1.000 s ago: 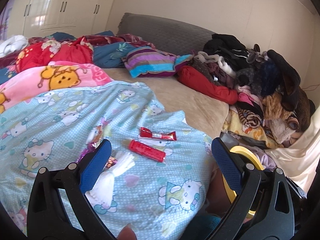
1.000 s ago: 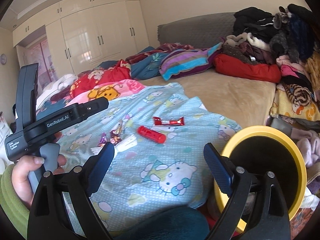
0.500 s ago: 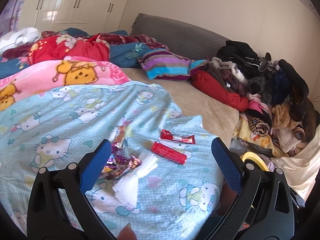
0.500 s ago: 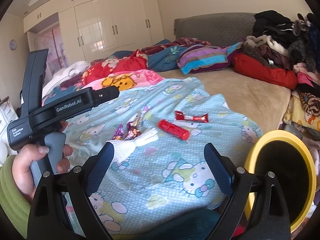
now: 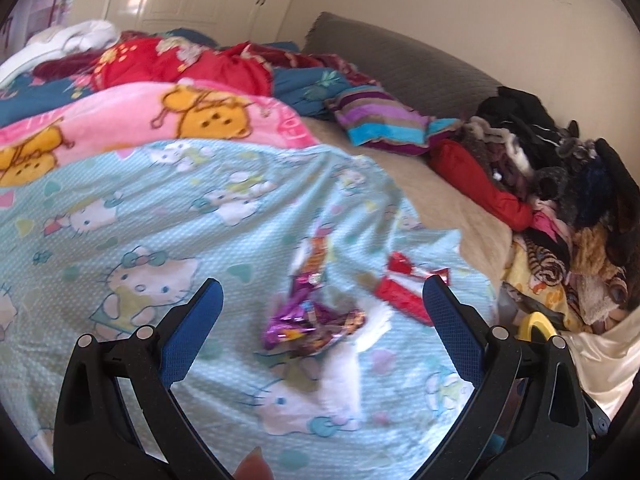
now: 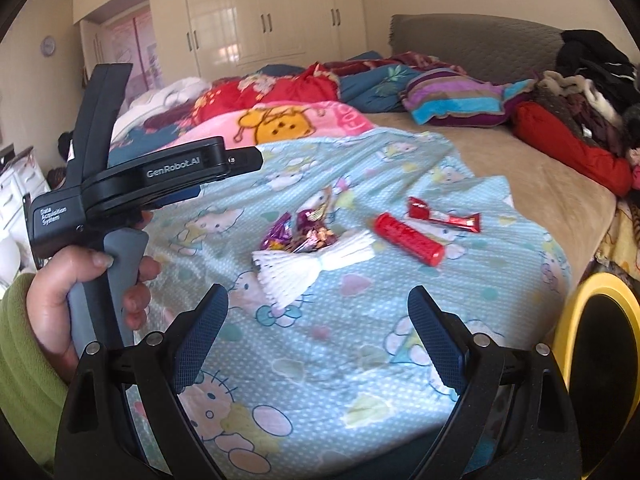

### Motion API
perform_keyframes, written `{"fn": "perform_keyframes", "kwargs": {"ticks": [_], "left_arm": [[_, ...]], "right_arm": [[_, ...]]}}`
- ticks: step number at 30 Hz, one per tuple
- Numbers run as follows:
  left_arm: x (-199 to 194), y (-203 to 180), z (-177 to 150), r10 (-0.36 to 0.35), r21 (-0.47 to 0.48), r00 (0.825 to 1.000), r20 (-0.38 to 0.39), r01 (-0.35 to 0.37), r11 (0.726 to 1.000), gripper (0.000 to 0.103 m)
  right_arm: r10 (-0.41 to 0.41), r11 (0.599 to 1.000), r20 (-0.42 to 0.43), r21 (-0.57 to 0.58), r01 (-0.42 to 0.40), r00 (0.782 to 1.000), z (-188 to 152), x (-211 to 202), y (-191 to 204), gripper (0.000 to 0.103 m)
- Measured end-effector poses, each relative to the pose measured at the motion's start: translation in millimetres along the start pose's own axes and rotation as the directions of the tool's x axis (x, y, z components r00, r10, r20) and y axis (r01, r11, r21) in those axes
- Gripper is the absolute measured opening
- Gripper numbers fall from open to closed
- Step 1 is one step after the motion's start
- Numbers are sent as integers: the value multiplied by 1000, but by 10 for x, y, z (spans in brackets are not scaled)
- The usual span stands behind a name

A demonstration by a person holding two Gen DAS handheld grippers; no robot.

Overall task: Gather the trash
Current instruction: 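Move both tools back to the purple wrappers and white foam net, then grasp the purple candy wrapper with left tool while right tool grasps white foam net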

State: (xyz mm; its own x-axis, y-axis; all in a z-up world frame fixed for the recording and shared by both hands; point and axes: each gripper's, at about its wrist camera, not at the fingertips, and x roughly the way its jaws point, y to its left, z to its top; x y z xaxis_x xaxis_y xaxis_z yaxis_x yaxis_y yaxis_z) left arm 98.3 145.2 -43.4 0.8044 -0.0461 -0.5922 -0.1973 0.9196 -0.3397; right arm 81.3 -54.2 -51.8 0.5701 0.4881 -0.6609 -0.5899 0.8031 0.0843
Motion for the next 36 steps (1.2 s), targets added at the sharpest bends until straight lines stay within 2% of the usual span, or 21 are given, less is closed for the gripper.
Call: {"fn": "perform_keyframes", "kwargs": {"ticks": [4,10,12,14,19,25,28,31,33,34,35,36], "left_arm": [[115,207,-37,5,-40,999,-36,-7,999,91],[309,420,-122,-9,-82,995,-101,0,997,70],[396,468,-158,-28,-97,992,-126,16,995,69],[470,495,-187,-52,-111,988,-144,36,993,60],[667,517,-206,-99,-139,977,-187,74,988,53],[857,421,-173,-144,-112,963,-228,121,986,46],[930,405,-183,-155,-117,957,-246,130,985,41],[951,393,-202,-177,-128,951,-254,149,981,32],[958,386,-217,-184,-130,948,-260,155,979,26],[957,385,-227,-187,-132,947,-261,157,979,21],[955,387,-237,-192,-138,946,-261,160,977,16],[949,389,-247,-197,-145,945,-260,163,976,15]], "right_arm": [[7,1000,-37,-27,-8,999,1,215,112,89],[-1,998,-99,-56,-5,995,-21,574,219,89],[0,999,-120,-54,-7,993,-33,678,231,89],[1,999,-141,-38,-6,990,-42,785,224,89],[11,1000,-175,-15,-13,984,-46,949,194,89],[19,1000,-190,-16,-23,982,-31,1075,214,88],[25,1000,-201,-8,-27,979,-8,1132,211,82],[31,999,-223,-2,-32,974,-2,1205,202,71],[40,999,-240,3,-41,970,-4,1251,191,50],[51,999,-252,14,-49,966,-16,1263,170,44],[61,998,-256,21,-58,965,-25,1262,157,32],[69,998,-257,27,-64,964,-36,1253,151,25]]}}
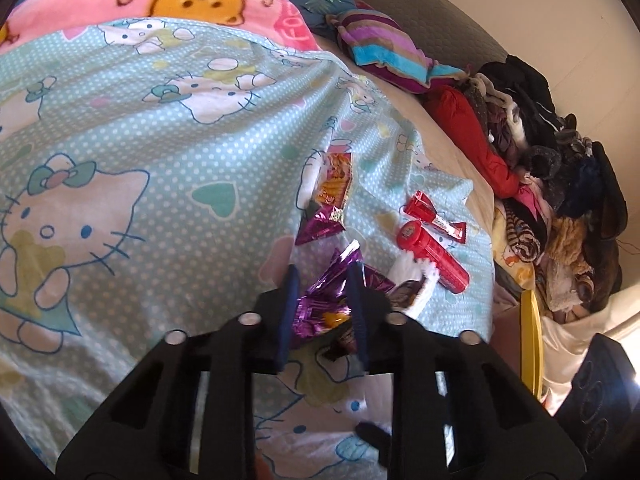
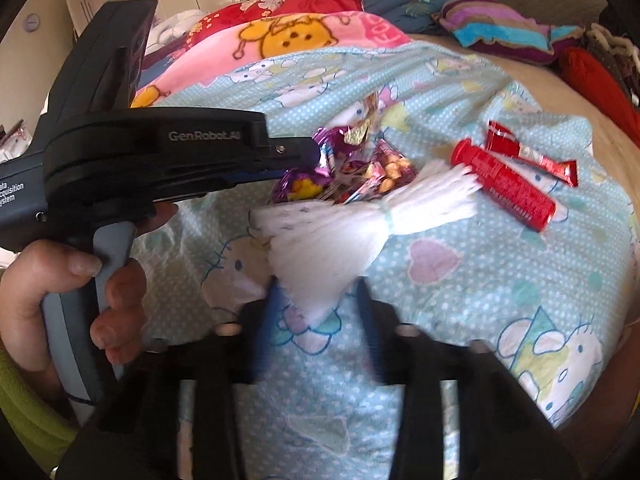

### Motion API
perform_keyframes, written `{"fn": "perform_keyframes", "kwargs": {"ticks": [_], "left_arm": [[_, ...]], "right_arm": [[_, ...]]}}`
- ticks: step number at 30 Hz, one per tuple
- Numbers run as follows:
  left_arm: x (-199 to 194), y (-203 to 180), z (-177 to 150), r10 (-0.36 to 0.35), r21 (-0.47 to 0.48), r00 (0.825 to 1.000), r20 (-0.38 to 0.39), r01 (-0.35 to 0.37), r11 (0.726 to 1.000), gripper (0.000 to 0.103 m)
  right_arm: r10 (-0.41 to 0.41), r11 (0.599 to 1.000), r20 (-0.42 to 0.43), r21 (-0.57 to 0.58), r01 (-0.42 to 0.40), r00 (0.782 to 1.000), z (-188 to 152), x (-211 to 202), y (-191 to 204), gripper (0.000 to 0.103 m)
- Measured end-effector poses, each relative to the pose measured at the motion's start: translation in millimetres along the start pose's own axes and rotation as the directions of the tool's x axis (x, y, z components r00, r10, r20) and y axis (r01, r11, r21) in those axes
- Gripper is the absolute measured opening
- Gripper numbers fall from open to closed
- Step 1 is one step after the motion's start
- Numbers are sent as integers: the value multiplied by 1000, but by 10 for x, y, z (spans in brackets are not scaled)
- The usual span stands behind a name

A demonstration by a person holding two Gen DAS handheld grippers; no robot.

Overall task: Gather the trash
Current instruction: 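Grasp the purple candy wrapper with left tool while right tool grasps white foam net, then carry both items over the yellow bin and open both tools to drop them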

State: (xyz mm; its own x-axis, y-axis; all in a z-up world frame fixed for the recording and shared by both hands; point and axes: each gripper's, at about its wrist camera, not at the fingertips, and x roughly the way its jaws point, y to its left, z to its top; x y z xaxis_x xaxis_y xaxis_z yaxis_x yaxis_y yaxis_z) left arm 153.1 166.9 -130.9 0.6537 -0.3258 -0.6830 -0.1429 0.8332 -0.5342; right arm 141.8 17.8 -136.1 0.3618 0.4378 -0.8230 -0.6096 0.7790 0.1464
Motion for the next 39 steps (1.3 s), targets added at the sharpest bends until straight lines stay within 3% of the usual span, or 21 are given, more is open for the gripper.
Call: {"fn": "perform_keyframes", "kwargs": {"ticks": [2,6,21,39], "left_arm": [[-16,-2,-25,0,-1,1000,4,0,1000,6],[-52,-65,-76,-6,13,1000,13,6,1000,1],[-425,-369,-74,-44,66,994,99,38,997,0],[-568,-894,-72,-98,157,987,126,78,985,0]], "right_arm": [[18,1000,0,7,-18,1000,-46,-46,-28,15],[42,999,6,23,-43,999,-160,-174,-72,13],[-14,999,119,53,8,993,-327,-737,-273,8],[-41,994,206,103,20,978,-381,-1171,-501,8]]}}
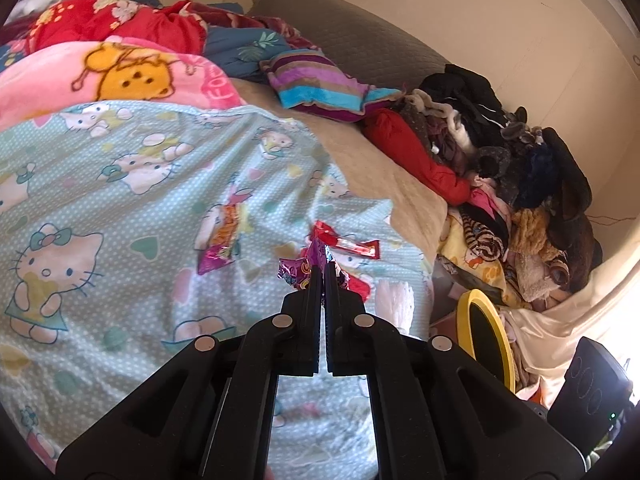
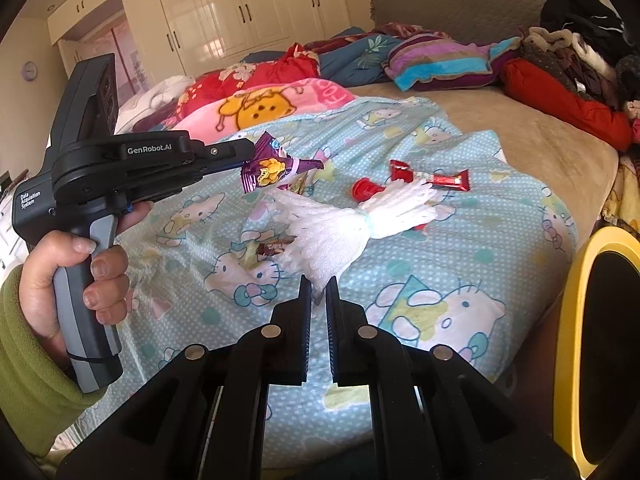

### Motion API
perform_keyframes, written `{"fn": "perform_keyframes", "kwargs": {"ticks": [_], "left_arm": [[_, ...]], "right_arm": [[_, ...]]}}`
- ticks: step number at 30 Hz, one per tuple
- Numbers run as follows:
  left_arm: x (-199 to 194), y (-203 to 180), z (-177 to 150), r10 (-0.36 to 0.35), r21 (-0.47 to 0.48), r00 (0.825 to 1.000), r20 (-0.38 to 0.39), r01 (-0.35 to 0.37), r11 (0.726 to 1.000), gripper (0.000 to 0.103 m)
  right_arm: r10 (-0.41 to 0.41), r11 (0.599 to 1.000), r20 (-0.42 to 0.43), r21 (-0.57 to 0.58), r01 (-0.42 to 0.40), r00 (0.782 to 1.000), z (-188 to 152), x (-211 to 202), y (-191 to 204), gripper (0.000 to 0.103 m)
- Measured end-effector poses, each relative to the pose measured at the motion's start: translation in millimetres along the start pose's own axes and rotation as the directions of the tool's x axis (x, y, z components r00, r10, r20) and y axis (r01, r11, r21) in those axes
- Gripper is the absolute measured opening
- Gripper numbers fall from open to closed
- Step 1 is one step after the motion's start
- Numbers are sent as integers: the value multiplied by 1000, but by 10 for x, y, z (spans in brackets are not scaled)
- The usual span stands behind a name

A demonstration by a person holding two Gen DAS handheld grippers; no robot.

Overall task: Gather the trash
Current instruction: 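Carry both items over the yellow bin and open both tools to drop them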

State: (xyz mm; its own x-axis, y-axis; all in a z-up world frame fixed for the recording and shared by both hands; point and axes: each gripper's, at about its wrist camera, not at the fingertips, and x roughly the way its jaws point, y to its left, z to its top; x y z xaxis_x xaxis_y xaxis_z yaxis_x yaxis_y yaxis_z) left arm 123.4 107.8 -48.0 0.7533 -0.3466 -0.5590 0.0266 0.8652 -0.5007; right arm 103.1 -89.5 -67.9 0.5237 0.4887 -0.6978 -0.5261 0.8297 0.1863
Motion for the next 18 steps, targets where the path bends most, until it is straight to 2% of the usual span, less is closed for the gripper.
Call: {"fn": "perform_keyframes", "kwargs": {"ticks": [18], "left_arm": [[125,-695,-49,-81,102,996,-24,83,991,0]], "right_arm": [[-97,987,97,141,83,991,-36,-497,-596,8]]}}
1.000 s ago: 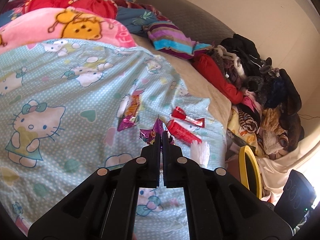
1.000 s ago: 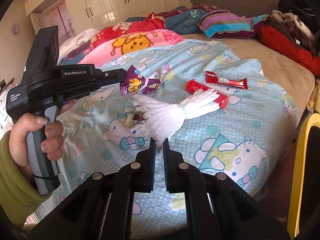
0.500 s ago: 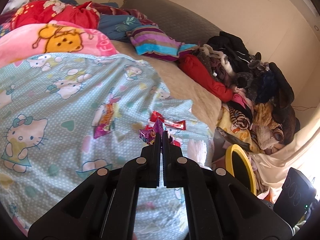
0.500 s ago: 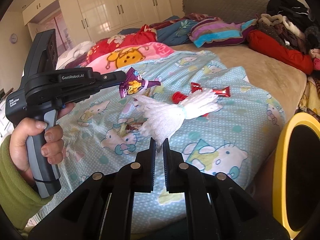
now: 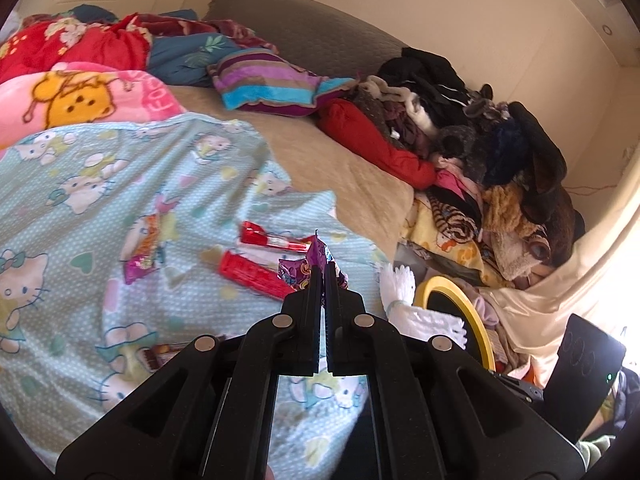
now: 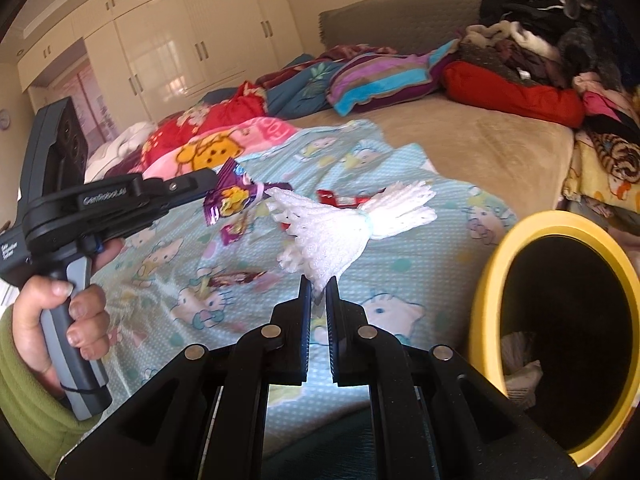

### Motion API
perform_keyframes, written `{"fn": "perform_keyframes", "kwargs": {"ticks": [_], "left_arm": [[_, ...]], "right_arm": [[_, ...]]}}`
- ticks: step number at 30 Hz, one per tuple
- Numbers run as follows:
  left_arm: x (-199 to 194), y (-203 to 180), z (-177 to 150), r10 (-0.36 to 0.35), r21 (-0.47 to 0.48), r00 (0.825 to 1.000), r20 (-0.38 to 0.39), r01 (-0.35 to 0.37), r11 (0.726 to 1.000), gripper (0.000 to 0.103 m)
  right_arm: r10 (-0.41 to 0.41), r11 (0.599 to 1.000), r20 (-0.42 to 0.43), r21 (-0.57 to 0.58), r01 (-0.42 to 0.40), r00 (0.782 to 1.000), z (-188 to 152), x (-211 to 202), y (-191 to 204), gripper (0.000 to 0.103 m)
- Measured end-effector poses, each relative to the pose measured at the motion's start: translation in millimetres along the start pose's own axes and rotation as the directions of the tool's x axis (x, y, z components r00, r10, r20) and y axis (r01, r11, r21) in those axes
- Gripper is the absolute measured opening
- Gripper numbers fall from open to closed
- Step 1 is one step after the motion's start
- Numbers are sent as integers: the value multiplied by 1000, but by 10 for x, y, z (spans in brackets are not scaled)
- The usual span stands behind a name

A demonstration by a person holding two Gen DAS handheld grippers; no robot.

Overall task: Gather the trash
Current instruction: 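Carry both items over the yellow bin and open both tools to drop them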

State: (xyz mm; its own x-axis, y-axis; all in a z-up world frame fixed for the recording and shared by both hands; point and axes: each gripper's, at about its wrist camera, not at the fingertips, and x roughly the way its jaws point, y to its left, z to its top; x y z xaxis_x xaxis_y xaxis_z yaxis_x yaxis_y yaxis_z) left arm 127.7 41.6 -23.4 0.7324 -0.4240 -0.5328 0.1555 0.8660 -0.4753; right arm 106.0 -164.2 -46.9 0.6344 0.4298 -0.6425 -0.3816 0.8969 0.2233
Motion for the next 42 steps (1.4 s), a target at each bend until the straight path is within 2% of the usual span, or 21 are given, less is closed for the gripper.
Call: {"fn": "perform_keyframes", "kwargs": {"ticks": [25,42], "left_arm": [[281,-770,-201,-108,118,991,-79,117,986,0],[418,-1132,-300,-147,177,981,-124,167,970,0]], "right_arm": [[-126,976,67,187,112,990,-35,-494,-854,8],[-165,947,75,292,136,983,-80,-717,-1322,8]]}}
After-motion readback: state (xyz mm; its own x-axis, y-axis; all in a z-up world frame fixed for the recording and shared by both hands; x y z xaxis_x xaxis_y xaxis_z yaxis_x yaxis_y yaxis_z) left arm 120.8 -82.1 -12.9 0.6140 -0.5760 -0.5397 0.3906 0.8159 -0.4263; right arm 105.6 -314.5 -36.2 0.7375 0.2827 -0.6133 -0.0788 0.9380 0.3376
